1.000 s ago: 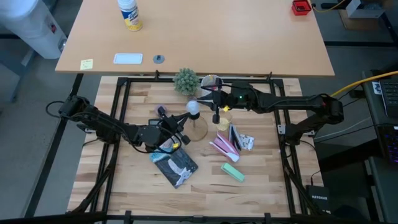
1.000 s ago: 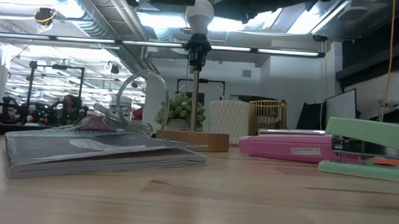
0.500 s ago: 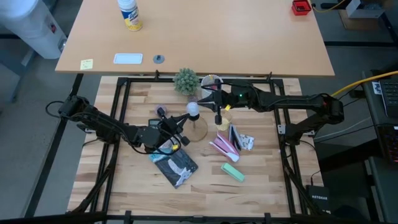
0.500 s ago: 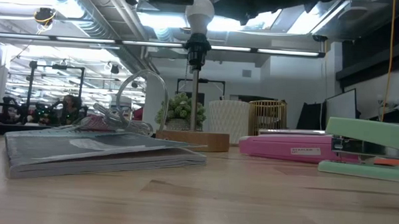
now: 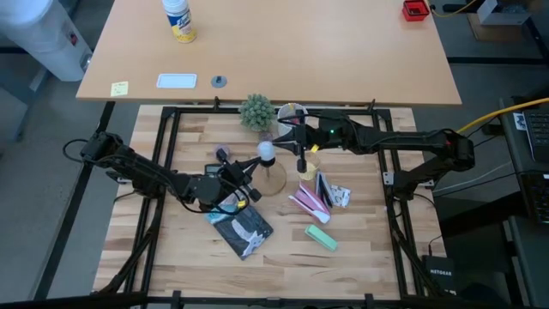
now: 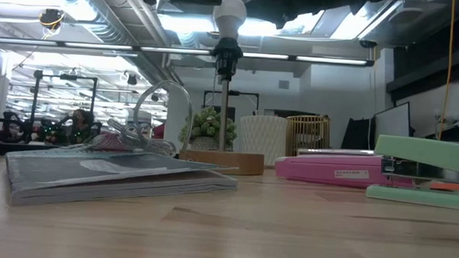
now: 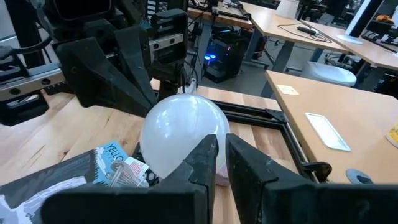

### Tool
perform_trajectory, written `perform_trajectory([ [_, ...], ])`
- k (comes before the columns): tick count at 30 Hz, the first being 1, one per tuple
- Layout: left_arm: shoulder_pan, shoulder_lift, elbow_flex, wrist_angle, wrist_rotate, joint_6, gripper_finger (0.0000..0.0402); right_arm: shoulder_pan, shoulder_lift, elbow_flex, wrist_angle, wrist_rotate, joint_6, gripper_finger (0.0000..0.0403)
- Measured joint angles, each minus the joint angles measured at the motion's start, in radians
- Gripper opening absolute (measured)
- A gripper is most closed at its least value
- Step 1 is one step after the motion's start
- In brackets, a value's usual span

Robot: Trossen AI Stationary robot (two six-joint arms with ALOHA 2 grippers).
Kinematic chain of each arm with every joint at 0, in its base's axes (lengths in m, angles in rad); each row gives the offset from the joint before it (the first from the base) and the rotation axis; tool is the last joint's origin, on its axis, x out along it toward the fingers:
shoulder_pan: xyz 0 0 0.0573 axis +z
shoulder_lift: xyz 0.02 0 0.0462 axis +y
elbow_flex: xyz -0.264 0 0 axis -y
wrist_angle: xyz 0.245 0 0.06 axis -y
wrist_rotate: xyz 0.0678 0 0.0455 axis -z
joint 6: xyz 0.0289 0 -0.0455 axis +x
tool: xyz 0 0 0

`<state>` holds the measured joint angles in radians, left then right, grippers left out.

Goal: Screw lightbulb
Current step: Insert the lightbulb into the lamp

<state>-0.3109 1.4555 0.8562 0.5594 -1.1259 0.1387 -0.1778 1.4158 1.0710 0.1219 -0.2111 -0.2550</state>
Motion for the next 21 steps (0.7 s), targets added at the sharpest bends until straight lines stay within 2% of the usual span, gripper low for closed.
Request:
perform_trajectory([
  [7,-0.024,0.0,0.0,-0.002,-0.093,0.018,0.0001,0.004,0.0,0.0,-0.015,-0.021,0.0,0.0044],
  [21,-0.022,0.0,-0.001,-0.001,-0.106,0.015,0.0001,0.003,0.0,0.0,-0.023,-0.099,0.052,0.0044],
])
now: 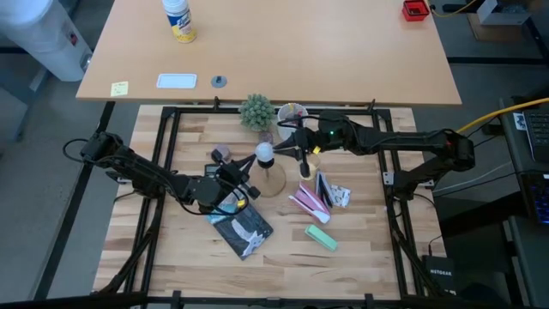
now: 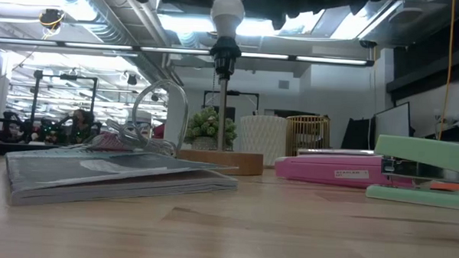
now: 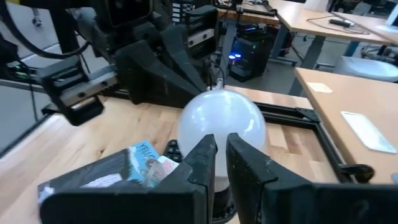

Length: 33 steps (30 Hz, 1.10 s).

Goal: Screw lightbulb
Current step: Insert the lightbulb into the lamp

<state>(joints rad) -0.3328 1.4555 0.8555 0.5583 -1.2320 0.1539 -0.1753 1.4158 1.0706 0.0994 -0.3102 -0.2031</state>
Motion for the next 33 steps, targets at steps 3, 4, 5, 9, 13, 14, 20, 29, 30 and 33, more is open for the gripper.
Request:
perform_trajectory([
  [3,0.001,0.0,0.0,0.0,-0.011,0.0,0.0001,0.0,0.001,-0.001,-0.001,-0.027,0.024,0.0044],
  [4,0.001,0.0,0.0,0.0,-0.014,0.001,0.0001,0.0,0.001,-0.001,-0.001,-0.034,0.026,0.0044],
  [5,0.001,0.0,0.0,0.0,-0.014,0.002,0.0001,0.001,0.001,-0.001,-0.001,-0.036,0.027,0.0044],
  [9,0.008,0.0,0.0,0.001,-0.016,0.001,0.0001,0.001,0.001,-0.001,-0.001,-0.061,0.027,0.0044],
  [13,0.025,0.0,0.0,0.003,0.0,-0.009,0.0001,0.002,0.003,-0.001,-0.003,-0.095,0.046,0.0044],
  [14,0.029,0.0,0.0,0.003,0.002,-0.011,0.0001,0.002,0.004,-0.003,-0.007,-0.101,0.046,0.0044],
  [20,0.041,0.001,0.0,0.002,0.0,-0.015,0.0001,0.001,0.005,-0.003,-0.002,-0.101,0.046,0.0044],
  [29,0.0,0.001,0.0,0.003,-0.11,0.012,0.0001,-0.001,-0.044,-0.003,-0.083,-0.085,0.037,0.0044],
  [30,-0.009,0.001,0.0,0.005,-0.135,0.019,0.0001,-0.001,-0.055,-0.003,-0.093,-0.072,0.027,0.0044],
  [33,-0.03,0.001,0.0,0.027,-0.166,0.039,0.0001,-0.001,-0.087,-0.002,-0.105,0.006,-0.017,0.0044],
])
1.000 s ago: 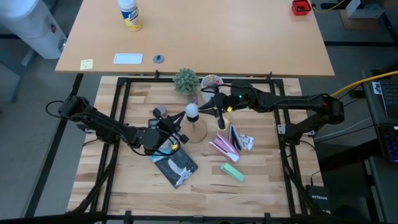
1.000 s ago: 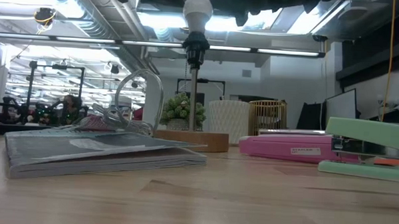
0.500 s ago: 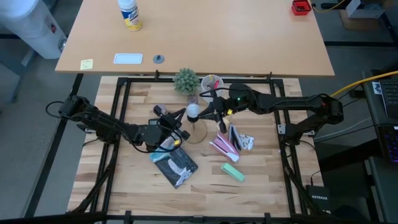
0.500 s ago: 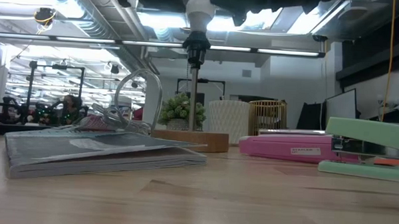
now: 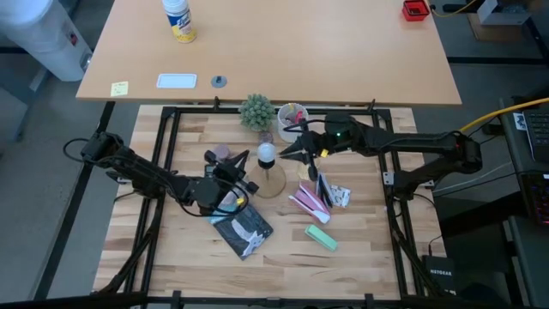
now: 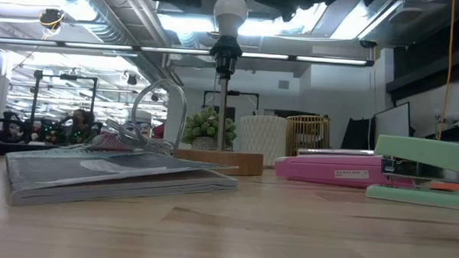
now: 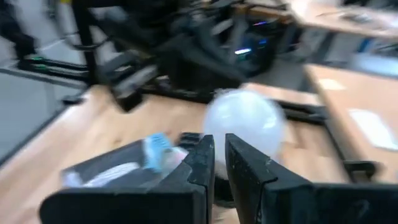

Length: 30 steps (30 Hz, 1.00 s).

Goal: Screw lightbulb
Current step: Insert the lightbulb into the lamp

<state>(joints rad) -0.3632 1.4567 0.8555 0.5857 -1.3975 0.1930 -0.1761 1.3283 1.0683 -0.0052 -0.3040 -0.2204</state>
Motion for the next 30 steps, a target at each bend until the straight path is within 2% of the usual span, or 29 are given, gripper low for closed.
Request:
perform_trajectory([
  [5,-0.024,0.0,0.0,0.007,0.053,-0.007,0.0001,-0.001,-0.017,0.002,0.018,0.153,-0.078,0.0044],
  [8,-0.027,0.0,0.0,0.006,0.196,-0.031,0.0001,-0.001,-0.004,0.002,0.04,0.218,-0.105,0.0044],
  [10,-0.017,0.0,0.0,0.003,0.292,-0.052,0.0001,-0.001,0.014,0.002,0.059,0.222,-0.106,0.0044],
  [12,-0.003,0.0,0.0,-0.001,0.343,-0.074,0.0001,-0.001,0.033,0.002,0.087,0.211,-0.106,0.0044],
  [19,0.026,0.0,0.001,-0.008,0.35,-0.083,0.0001,-0.001,0.073,0.002,0.101,0.205,-0.102,0.0044],
  [24,0.032,0.0,0.001,-0.008,0.33,-0.077,0.0001,-0.002,0.074,0.002,0.085,0.144,-0.09,0.0044],
  [30,0.01,0.0,0.001,-0.009,0.223,-0.062,0.0001,-0.001,0.074,0.002,0.061,0.097,-0.065,0.0044],
])
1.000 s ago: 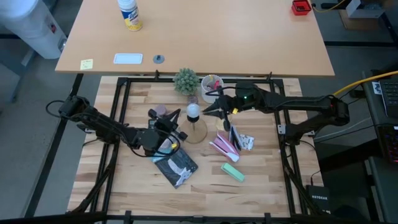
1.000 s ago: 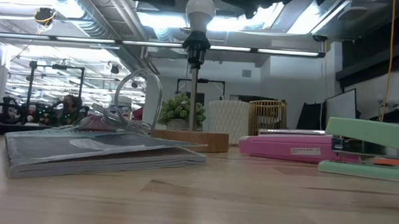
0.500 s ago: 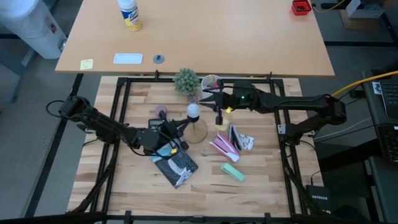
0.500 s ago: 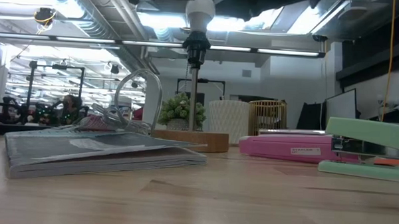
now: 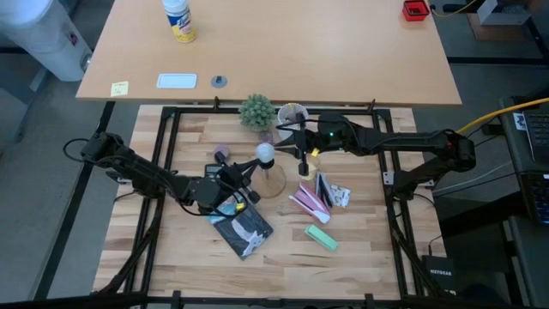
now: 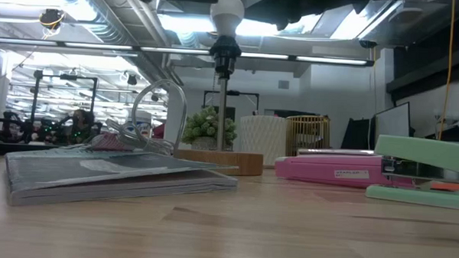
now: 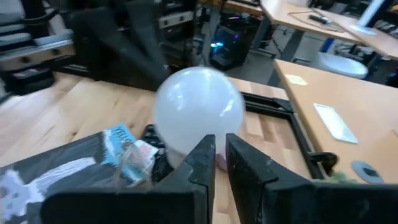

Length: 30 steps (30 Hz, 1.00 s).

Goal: Screw lightbulb
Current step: Insert the lightbulb into the lamp

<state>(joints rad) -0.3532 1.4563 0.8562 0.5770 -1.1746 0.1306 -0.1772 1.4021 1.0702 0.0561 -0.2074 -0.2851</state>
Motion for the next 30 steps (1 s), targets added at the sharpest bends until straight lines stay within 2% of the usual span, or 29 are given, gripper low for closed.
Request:
perform_trajectory([
  [3,-0.008,0.0,0.0,0.0,-0.038,0.008,0.0001,0.001,0.0,0.0,-0.005,-0.038,0.001,0.0044],
  [13,0.02,-0.002,0.0,0.0,-0.059,0.002,0.0001,0.003,0.0,0.0,-0.011,-0.137,0.027,0.0044],
  [22,0.037,-0.002,0.0,0.002,-0.038,0.0,0.0001,0.046,0.002,0.0,-0.005,-0.147,0.026,0.0044],
  [30,-0.017,-0.001,0.0,0.045,-0.144,0.064,0.0001,0.046,-0.046,0.0,-0.028,-0.13,0.025,0.0044],
])
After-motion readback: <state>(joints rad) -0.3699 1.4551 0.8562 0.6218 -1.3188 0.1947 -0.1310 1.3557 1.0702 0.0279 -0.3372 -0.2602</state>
